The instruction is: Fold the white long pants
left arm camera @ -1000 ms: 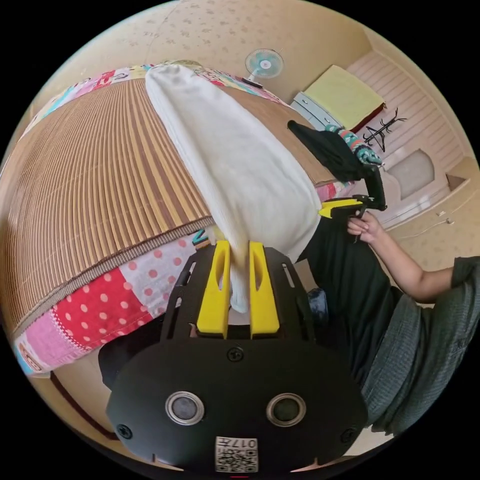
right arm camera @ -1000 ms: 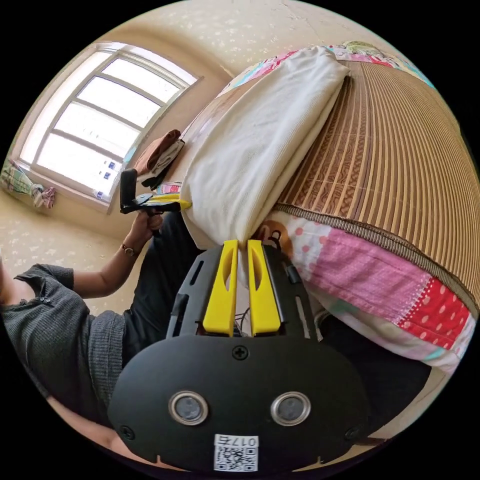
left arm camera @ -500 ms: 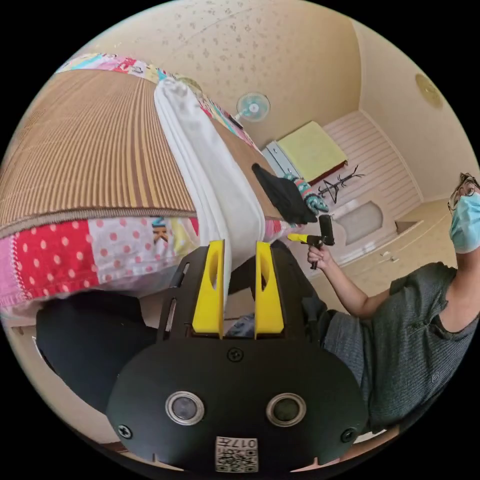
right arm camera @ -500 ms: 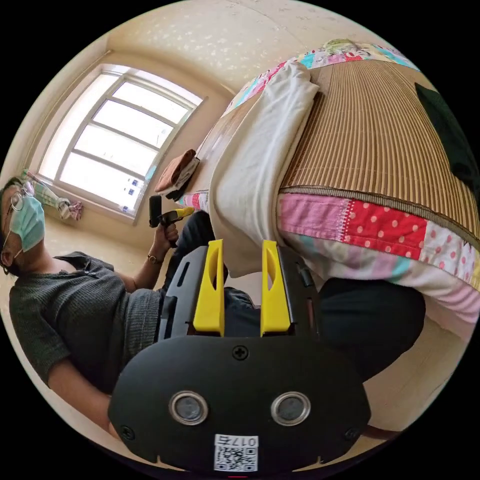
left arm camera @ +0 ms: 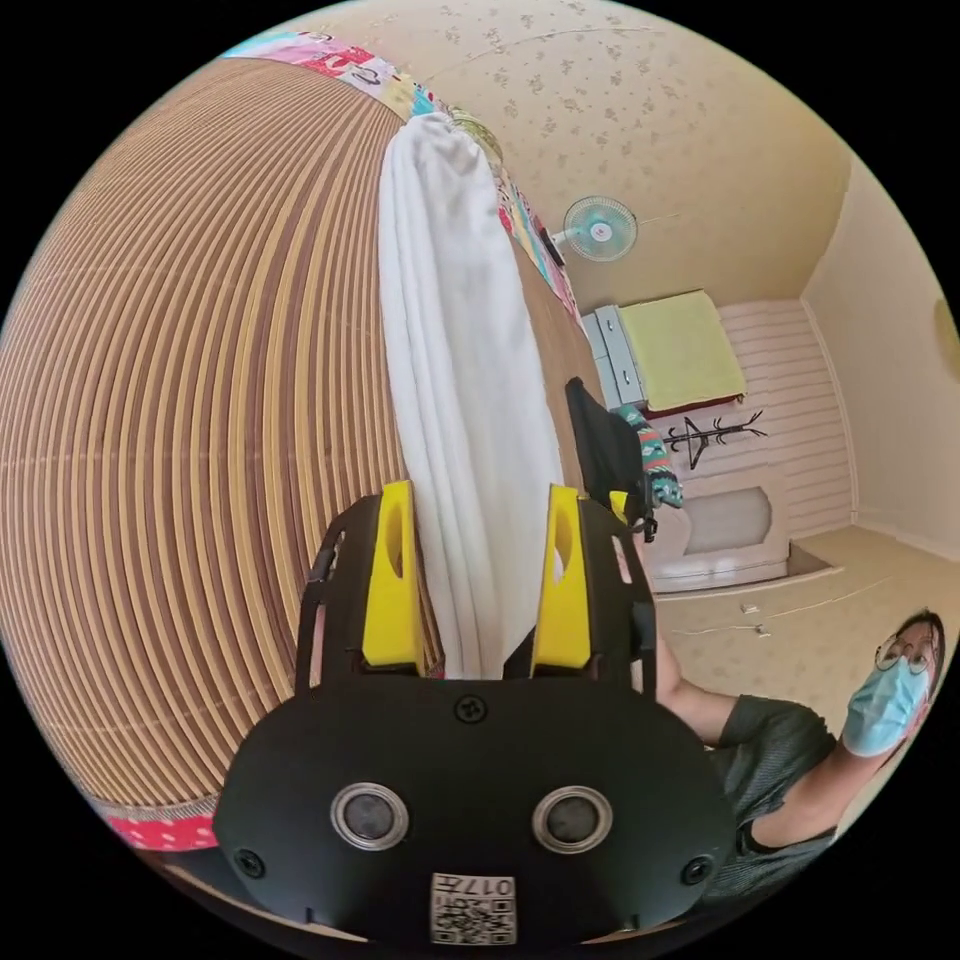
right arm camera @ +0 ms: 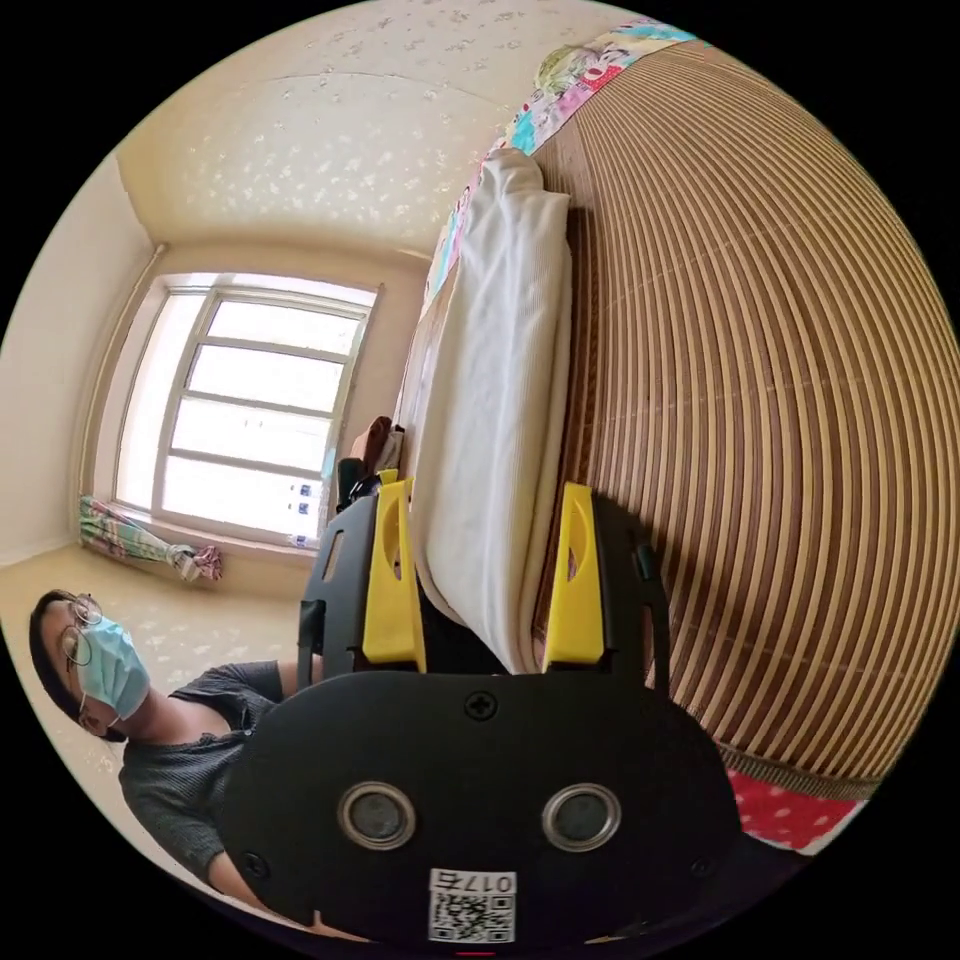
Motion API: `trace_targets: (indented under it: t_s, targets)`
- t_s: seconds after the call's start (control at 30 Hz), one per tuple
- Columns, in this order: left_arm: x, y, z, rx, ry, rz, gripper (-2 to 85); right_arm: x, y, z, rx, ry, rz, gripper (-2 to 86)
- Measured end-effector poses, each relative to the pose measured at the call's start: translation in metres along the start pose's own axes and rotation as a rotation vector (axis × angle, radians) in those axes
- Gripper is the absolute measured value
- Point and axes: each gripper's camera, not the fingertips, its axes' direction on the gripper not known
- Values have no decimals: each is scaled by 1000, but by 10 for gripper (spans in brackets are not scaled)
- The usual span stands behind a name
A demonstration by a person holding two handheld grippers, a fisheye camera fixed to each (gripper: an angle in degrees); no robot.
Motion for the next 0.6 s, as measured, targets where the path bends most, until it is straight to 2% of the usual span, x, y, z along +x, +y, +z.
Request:
trace_targets:
  t_s: [0.1, 0.2, 0.33, 0.47, 0.6]
  targets:
    - [-13, -16, 8, -50, -33, -11, 131, 11, -27, 14, -90, -67, 55, 180]
    - [-27, -16, 8, -87, -1, -20, 84, 14, -42, 24, -154, -46, 74, 145]
    - [-44, 13, -17, 10, 240, 45, 54, 7, -38, 35, -211, 73, 16, 71]
    - [-34, 53, -60, 75, 433, 178, 52, -35, -8, 1, -163, -106, -198, 29]
    - [16, 98, -96, 104, 490, 357, 87, -105, 48, -30, -149, -28, -453, 12]
